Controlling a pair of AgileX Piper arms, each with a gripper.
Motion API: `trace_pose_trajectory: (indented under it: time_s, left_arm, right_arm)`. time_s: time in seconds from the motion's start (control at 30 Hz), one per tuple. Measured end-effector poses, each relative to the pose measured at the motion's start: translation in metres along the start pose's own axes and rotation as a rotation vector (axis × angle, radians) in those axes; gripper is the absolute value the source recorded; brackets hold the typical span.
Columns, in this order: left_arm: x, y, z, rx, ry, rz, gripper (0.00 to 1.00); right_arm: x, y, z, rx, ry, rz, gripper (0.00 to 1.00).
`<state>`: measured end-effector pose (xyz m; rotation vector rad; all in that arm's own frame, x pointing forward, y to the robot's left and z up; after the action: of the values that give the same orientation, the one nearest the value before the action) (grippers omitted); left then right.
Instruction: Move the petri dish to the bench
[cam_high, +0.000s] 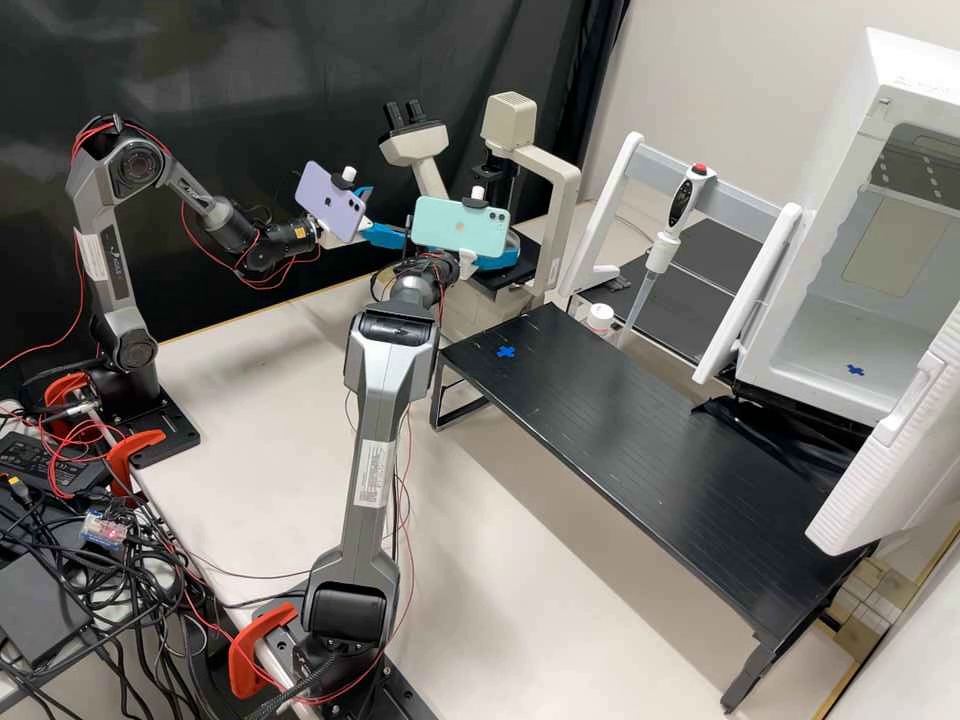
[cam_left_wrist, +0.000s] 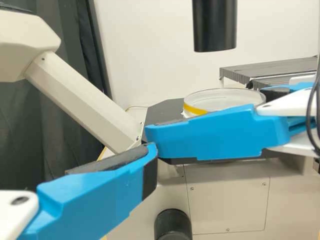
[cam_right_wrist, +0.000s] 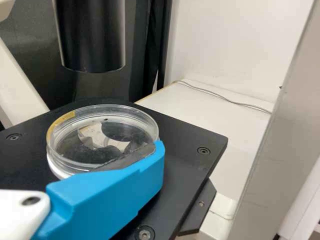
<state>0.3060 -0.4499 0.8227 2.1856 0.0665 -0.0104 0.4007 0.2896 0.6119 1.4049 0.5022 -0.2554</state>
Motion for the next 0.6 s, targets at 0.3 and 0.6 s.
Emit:
trace_pose_trajectory:
  time_s: [0.3, 0.6]
  left_arm:
    - [0.0000, 0.0000, 0.0000, 0.000, 0.000, 0.000, 1.00]
    - [0.0000, 0.0000, 0.0000, 0.000, 0.000, 0.000, 1.00]
  right_arm:
    - [0.0013, -0.0003, 0.0030, -0.007, 0.007, -0.043, 1.00]
    - [0.0032, 0.0026, 0.0095, -0.006, 0.001, -0.061, 1.00]
